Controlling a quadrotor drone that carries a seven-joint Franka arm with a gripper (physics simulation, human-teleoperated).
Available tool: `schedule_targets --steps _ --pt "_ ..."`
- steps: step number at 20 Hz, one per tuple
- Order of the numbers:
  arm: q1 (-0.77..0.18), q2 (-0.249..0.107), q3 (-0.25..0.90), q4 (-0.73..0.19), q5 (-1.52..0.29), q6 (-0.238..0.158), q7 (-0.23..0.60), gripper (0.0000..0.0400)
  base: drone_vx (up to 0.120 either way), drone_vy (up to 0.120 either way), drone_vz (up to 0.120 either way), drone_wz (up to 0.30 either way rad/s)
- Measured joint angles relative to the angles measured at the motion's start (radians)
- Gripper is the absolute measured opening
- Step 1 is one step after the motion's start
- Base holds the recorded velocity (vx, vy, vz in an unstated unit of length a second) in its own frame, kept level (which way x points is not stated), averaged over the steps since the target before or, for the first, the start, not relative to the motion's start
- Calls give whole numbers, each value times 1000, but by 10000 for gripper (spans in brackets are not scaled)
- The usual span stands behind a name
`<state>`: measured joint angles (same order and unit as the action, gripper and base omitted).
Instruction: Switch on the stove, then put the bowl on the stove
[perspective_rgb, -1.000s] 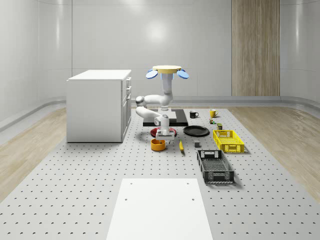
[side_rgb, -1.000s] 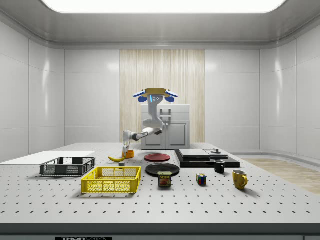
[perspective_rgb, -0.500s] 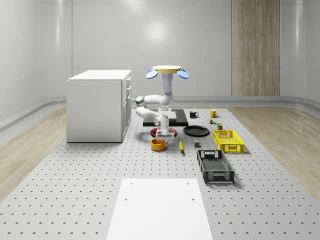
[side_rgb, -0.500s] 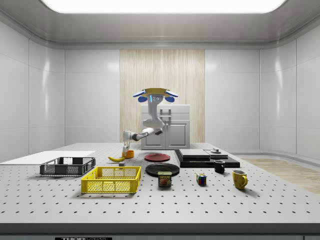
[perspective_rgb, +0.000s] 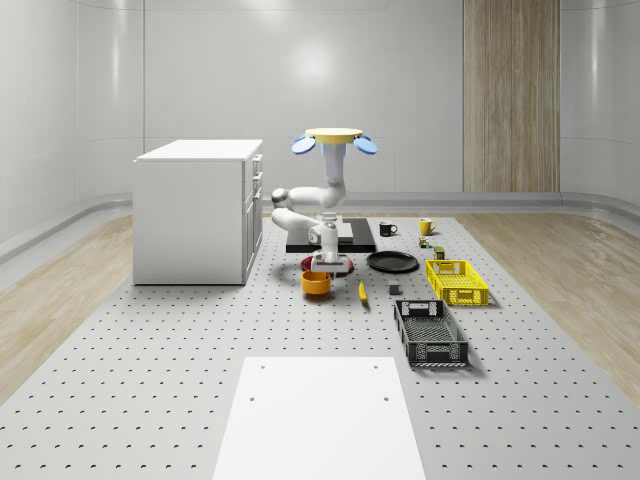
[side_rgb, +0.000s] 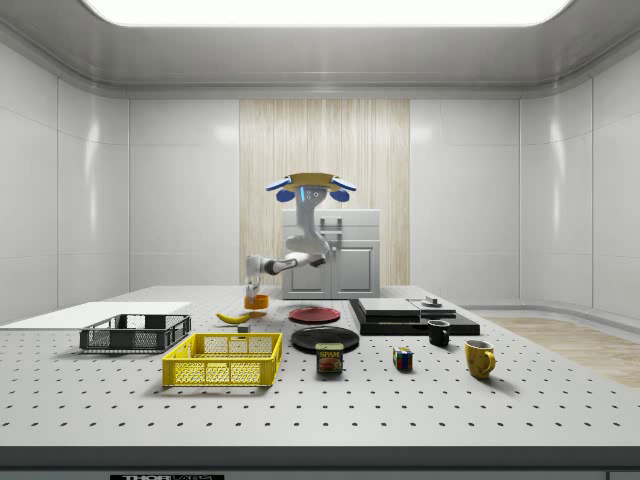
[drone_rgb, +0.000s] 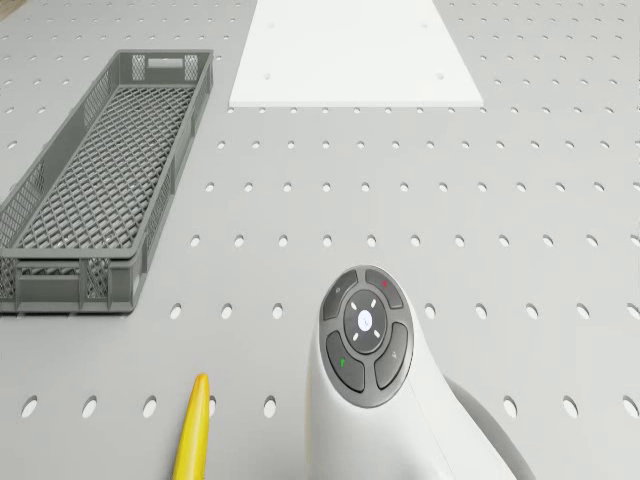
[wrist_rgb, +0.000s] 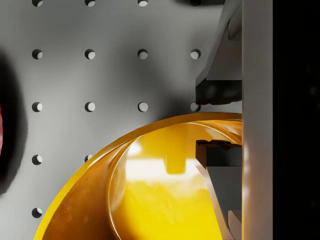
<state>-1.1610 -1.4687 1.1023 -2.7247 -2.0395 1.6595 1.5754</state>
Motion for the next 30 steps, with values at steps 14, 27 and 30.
schedule_targets --steps 14,27,30 --pt "8 -5 38 -18 36 -17 1 100 -120 111 109 0" --pt "7 -7 40 -18 38 -15 3 100 -120 25 0 0" --pt "6 -8 40 -18 39 -15 3 100 -120 0 0 0"
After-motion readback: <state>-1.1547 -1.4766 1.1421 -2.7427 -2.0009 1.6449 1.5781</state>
